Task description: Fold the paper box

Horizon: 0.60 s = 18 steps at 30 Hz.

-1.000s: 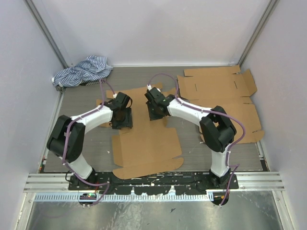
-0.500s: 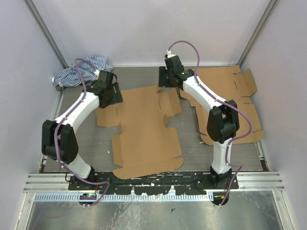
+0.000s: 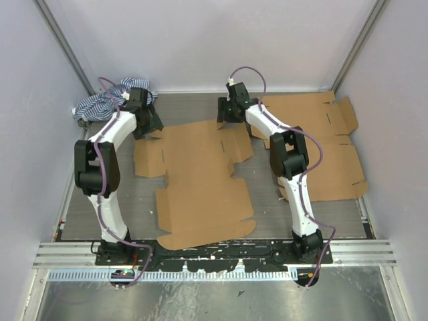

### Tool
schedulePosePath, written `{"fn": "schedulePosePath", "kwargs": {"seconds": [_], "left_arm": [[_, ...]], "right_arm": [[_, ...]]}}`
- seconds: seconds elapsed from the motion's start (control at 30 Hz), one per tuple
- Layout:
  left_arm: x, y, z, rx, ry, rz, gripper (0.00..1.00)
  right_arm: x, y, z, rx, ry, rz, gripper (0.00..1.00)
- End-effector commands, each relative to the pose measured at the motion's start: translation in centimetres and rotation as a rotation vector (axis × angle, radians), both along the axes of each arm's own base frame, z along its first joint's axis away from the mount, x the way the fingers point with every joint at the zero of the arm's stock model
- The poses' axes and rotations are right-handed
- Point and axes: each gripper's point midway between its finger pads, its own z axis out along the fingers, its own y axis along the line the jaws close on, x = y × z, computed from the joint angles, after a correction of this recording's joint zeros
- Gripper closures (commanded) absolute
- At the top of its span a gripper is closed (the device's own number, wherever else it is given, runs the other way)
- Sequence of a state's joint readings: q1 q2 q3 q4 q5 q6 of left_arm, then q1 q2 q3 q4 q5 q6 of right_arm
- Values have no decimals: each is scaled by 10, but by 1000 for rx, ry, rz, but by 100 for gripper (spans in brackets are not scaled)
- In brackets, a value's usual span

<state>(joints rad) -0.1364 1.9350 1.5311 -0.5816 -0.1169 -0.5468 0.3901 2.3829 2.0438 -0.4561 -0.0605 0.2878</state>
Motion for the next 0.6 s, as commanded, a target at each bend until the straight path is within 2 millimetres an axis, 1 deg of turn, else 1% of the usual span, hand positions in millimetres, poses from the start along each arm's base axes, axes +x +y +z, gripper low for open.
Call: {"fn": "schedulePosePath", "kwargs": {"seconds": [0.0, 0.2, 0.57], "left_arm": [[20, 5, 3, 15, -18, -6, 22], [27, 12, -8, 40, 1, 2, 23], [36, 15, -28, 63, 55, -7, 24]], "right_arm": [[28, 9, 47, 66, -132, 14, 36], [27, 14, 32, 82, -110, 43, 38], [29, 20, 28, 97, -109, 69, 41]]}}
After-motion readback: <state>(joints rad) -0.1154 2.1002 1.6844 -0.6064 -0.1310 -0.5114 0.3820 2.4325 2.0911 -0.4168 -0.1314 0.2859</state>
